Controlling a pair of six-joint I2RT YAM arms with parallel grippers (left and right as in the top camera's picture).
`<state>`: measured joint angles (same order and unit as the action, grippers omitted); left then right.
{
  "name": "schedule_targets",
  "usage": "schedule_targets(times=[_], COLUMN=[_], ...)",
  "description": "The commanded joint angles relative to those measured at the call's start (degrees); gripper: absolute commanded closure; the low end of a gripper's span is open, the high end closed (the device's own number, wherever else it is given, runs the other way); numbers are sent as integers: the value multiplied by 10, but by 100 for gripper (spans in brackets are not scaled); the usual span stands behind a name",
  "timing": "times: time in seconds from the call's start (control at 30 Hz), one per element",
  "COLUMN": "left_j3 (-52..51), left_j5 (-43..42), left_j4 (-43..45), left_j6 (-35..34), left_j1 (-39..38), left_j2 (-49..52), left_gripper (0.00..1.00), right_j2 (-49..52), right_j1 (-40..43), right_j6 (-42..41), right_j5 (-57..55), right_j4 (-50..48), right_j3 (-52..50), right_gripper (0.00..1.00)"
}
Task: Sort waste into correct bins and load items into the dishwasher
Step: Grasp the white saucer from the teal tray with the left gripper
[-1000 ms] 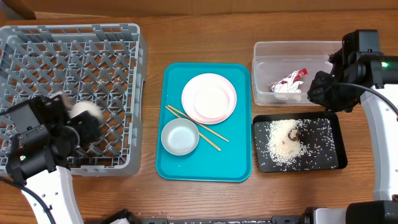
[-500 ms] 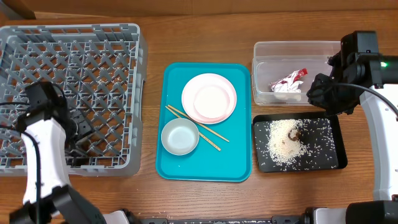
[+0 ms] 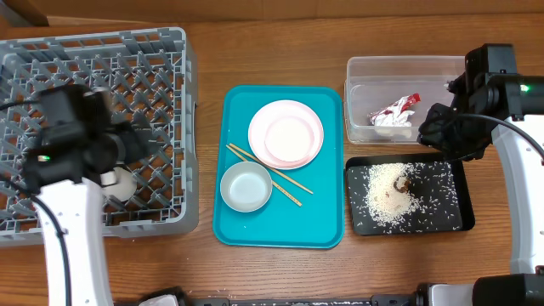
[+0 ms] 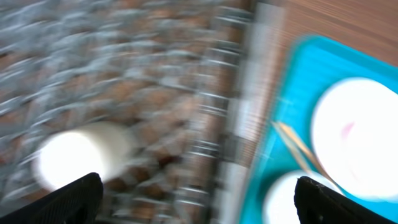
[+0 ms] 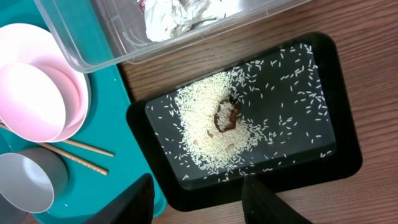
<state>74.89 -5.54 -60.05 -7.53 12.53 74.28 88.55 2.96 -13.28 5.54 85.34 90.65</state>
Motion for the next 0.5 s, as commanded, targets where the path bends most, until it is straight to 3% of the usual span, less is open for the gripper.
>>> schedule_targets(times=[0.0, 0.17, 0.47], left_j3=[2, -21, -24], left_j5=[-33, -29, -30], left_j4=[-3, -1, 2], left_j6=[-3, -10, -24], left_j1=[-143, -323, -446], left_j2=[-3, 47, 208], left_gripper=[0, 0, 0], right_j2=[-7, -7, -7], right_j1=[-1, -1, -1], right_j6=[0, 0, 0], right_j5=[-3, -4, -4], right_j4=[0, 5, 12], right_j3=[13, 13, 13], right_gripper=[52, 52, 52])
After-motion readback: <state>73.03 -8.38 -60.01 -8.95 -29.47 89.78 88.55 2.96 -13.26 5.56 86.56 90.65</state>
